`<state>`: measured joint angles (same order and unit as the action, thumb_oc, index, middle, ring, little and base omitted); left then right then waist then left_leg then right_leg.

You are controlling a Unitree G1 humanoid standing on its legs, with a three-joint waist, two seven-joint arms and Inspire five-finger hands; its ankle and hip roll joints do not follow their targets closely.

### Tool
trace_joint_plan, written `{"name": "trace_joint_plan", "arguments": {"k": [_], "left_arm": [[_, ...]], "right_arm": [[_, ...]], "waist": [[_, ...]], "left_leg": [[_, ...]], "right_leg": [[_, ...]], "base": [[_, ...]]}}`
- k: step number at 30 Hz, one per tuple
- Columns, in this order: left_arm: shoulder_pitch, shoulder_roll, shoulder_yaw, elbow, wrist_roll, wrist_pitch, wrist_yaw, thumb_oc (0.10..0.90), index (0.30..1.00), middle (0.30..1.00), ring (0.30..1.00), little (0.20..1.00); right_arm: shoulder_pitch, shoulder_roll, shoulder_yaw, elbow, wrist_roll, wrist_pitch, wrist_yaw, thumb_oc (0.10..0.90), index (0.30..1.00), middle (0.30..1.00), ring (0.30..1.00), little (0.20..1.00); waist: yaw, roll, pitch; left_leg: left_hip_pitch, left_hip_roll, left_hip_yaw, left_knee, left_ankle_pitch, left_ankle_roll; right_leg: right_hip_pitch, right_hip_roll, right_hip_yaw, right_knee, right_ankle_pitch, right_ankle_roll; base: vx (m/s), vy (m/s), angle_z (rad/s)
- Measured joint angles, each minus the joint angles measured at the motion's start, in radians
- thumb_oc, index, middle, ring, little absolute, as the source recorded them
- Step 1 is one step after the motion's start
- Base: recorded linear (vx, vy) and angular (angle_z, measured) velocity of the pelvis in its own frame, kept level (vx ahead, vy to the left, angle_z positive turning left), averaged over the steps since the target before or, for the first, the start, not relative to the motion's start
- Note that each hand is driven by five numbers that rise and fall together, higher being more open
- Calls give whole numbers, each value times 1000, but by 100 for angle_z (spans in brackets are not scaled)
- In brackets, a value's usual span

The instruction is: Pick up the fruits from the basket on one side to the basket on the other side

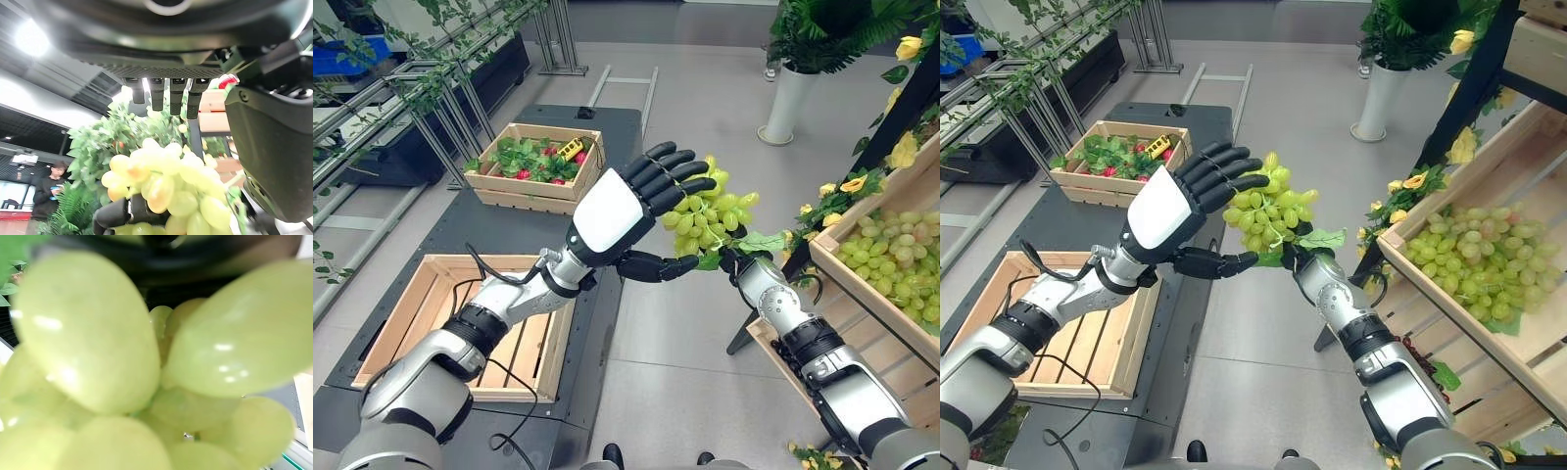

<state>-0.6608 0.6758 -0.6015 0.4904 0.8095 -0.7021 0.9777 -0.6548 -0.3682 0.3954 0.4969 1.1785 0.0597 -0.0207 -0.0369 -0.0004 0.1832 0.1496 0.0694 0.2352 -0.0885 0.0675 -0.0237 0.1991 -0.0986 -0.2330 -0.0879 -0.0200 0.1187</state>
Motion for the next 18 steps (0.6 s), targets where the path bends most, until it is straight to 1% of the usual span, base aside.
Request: {"name": "trace_joint_plan", "arguments": {"k": [1,2,3,4,8,9,12,15,16,18], "left_arm": [[42,-27,49,1,-51,1,0,800,900,900,900,900],[61,-40,75,1,-77,2,-4,800,900,900,900,900],[102,-65,126,1,-121,1,-5,800,900,900,900,900],[130,-73,155,4,-170,4,-5,800,900,900,900,900],[198,-122,257,27,-252,6,-4,800,900,900,900,900],[228,-148,299,27,-280,8,-2,800,900,900,900,900],[290,-177,357,31,-358,21,-3,800,900,900,900,900],[328,-219,408,46,-457,50,-6,800,900,900,900,900],[353,-240,439,50,-487,68,-8,800,900,900,900,900],[389,-246,462,58,-525,95,-10,800,900,900,900,900]], "right_arm": [[11,-3,-6,-16,-3,0,0,400,300,300,300,300],[24,-2,-18,-30,-10,0,0,400,300,300,300,300],[52,-3,-43,-65,-40,-1,0,400,300,300,300,300],[62,-6,-51,-75,-46,-1,0,400,300,300,300,300],[114,-14,-91,-88,-121,-1,0,400,300,300,300,300],[158,-13,-115,-111,-148,-2,3,400,300,300,300,300],[241,-14,-129,-120,-169,-2,16,400,300,300,300,300],[308,-14,-149,-120,-208,-2,40,400,300,300,300,300],[358,-16,-163,-149,-239,-2,46,400,300,300,300,300],[426,-17,-178,-191,-244,-2,65,400,300,300,300,300]], "waist": [[0,-1,-1],[1,-3,-2],[1,-5,-3],[0,-10,-6],[0,-29,-17],[1,-38,-23],[-3,-56,-35],[-2,-59,-37],[-13,-59,-37],[-23,-60,-38]], "left_leg": [[2,0,3,0,0,0],[2,0,3,0,0,0],[2,0,3,0,0,0],[2,0,4,0,0,0],[4,1,11,0,0,-1],[4,1,12,0,0,-1],[5,2,19,0,-1,-1],[5,3,20,-1,-1,-1],[6,4,22,-1,-1,-1],[6,5,24,-1,-1,-1]], "right_leg": [[0,1,2,0,0,0],[0,2,2,0,0,0],[0,2,3,0,0,0],[-1,3,4,0,0,0],[-7,4,11,0,1,-1],[-7,4,12,0,1,-1],[-13,5,27,0,2,-1],[-15,6,35,0,7,-1],[-20,6,39,-1,8,-1],[-20,7,41,-1,10,-2]], "base": [[3,-3,-4],[0,0,0],[0,0,0],[5,-1,-4],[6,-3,-5],[-1,-5,-4],[-7,-12,-11],[-9,-26,-11],[-18,-47,-5],[-14,-44,-5]]}}
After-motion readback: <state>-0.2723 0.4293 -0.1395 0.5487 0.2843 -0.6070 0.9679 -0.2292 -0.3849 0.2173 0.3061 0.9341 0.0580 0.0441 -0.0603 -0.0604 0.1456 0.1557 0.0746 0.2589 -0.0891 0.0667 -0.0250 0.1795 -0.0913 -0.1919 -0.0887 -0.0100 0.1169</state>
